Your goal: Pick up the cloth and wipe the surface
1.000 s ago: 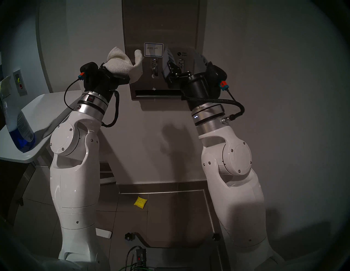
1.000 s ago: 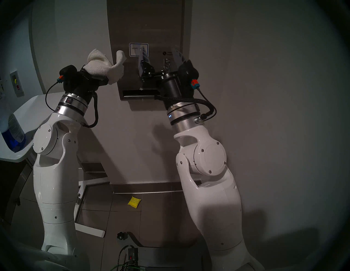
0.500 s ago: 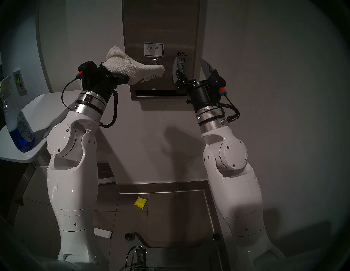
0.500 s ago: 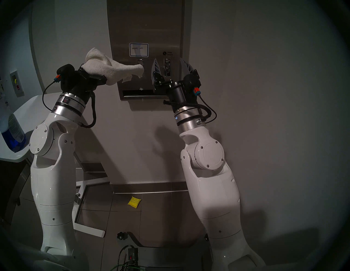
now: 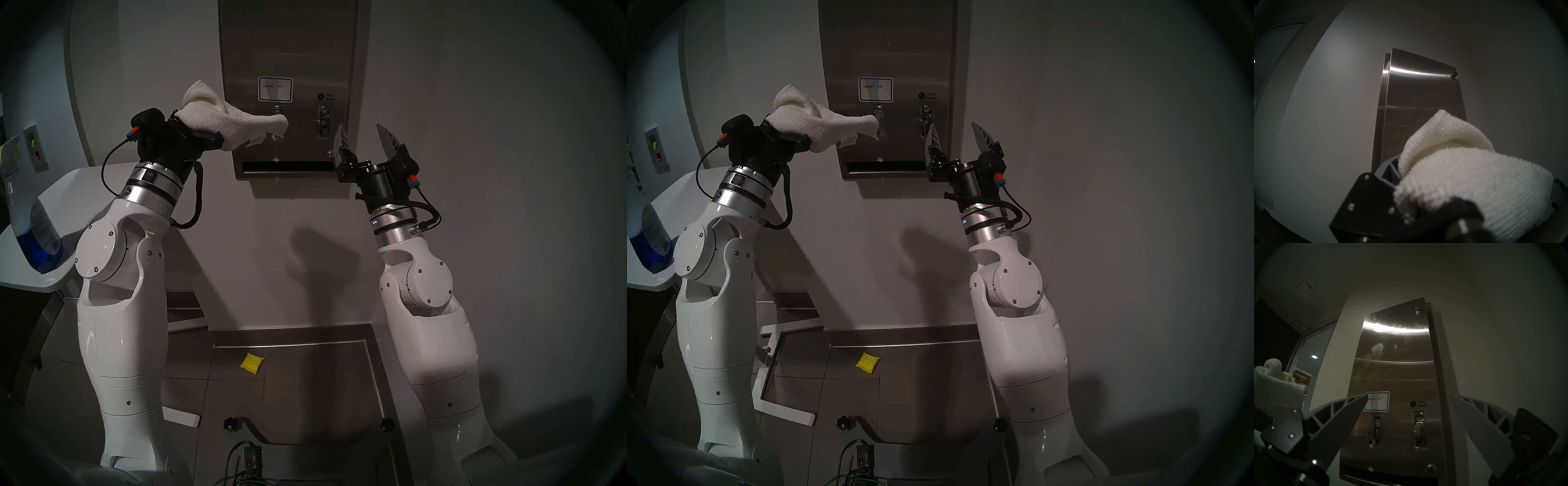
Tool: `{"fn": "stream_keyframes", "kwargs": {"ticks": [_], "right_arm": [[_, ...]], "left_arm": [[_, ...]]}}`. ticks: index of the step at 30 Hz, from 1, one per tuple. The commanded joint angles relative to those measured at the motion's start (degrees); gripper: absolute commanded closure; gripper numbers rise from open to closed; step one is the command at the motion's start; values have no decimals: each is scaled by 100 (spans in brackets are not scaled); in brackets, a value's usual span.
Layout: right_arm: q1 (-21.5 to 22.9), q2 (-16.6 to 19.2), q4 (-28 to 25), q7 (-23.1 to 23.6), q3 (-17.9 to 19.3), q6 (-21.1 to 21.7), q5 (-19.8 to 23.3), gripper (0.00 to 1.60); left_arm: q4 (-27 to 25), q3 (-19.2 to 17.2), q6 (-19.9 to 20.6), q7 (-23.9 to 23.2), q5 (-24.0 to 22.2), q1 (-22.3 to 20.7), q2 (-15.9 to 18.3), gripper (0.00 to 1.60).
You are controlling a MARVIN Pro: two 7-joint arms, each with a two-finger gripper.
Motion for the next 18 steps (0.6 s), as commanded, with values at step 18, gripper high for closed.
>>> {"fn": "stream_keyframes", "kwargs": {"ticks": [18], "right_arm": [[-740, 78, -185, -464, 285, -65, -564, 0]], "left_arm": [[-99, -94, -14, -29, -129, -163, 30, 160]]}}
